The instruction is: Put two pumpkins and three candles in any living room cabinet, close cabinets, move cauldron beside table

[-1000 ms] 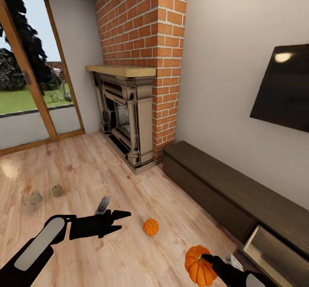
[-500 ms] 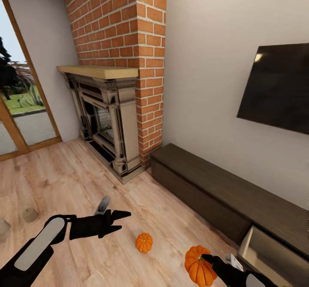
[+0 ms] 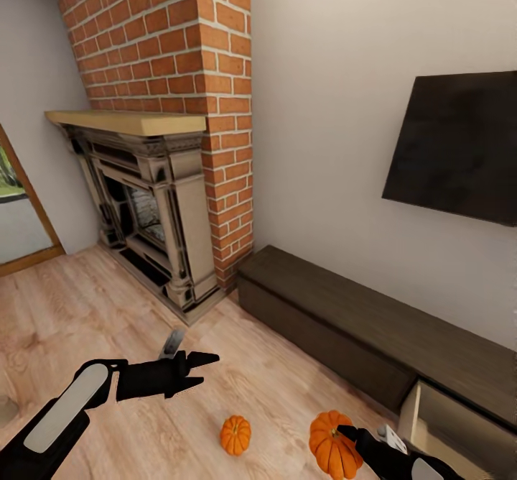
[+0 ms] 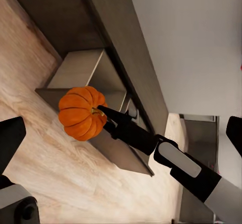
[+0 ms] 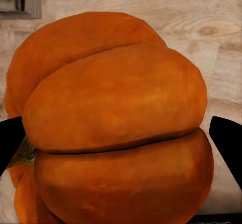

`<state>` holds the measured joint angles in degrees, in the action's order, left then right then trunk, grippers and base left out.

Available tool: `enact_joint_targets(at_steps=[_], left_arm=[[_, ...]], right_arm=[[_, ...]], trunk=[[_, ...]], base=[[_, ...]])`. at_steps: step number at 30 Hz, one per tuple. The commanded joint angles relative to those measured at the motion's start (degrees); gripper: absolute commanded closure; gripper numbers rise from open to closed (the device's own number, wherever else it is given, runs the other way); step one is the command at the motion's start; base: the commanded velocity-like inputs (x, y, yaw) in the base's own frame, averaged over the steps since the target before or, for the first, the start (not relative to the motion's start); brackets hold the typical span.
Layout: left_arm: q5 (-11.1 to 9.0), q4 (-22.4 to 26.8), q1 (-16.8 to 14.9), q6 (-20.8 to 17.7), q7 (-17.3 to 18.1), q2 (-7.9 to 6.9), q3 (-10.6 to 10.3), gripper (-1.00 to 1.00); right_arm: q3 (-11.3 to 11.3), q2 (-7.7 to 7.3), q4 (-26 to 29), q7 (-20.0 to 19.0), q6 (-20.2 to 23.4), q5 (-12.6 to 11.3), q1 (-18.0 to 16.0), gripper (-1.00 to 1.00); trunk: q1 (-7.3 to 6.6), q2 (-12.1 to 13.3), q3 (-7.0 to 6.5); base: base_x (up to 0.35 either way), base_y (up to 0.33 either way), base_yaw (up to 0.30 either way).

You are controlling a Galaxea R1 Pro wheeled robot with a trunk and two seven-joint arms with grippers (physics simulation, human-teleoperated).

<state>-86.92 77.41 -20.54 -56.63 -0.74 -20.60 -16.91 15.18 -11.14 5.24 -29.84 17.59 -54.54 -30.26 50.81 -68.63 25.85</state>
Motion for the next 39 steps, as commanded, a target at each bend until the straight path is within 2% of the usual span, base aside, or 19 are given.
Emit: enact_joint_targets(at_steps=[1, 25, 39], left_arm=[[-0.2, 0.0, 0.0, -0.1, -0.1, -0.05, -0.1, -1.0], [-0.2, 0.0, 0.0, -0.1, 0.0, -0.05, -0.1, -1.0], [-0.2, 0.0, 0.0, -0.1, 0.0, -0.05, -0.1, -1.0]], right_arm=[[0.1, -0.02, 0.0, 0.0, 0.3, -0.8, -0.1, 1.0], [0.1, -0.02, -0.1, 0.0, 0.3, -0.8, -0.1, 1.0], [0.1, -0.02, -0.1, 0.0, 0.3, -0.8, -0.1, 1.0]], trunk=[[0.03, 0.0, 0.06], [0.03, 0.0, 0.06], [0.03, 0.0, 0.06]], base=[[0.279, 0.159, -0.238], [0.24, 0.034, -0.26], [0.088, -0.031, -0.017]])
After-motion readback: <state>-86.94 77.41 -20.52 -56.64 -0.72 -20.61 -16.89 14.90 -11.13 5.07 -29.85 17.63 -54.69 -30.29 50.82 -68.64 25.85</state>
